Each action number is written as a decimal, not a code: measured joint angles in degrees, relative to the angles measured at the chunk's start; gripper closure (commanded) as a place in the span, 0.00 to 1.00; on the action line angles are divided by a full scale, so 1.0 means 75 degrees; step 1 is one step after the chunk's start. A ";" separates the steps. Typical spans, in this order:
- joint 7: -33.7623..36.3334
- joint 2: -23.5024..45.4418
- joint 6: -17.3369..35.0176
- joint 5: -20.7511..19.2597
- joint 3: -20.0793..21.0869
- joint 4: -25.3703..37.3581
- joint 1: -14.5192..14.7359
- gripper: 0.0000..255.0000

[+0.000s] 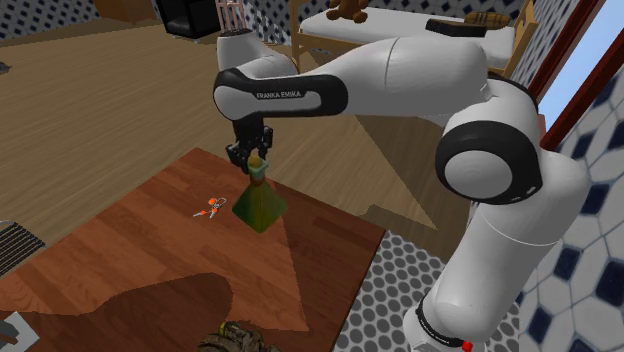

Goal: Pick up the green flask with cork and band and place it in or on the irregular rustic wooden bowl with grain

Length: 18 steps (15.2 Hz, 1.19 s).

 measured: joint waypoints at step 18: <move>0.0449 -0.0345 -0.1559 0.0017 0.0188 0.1232 0.0214 1.00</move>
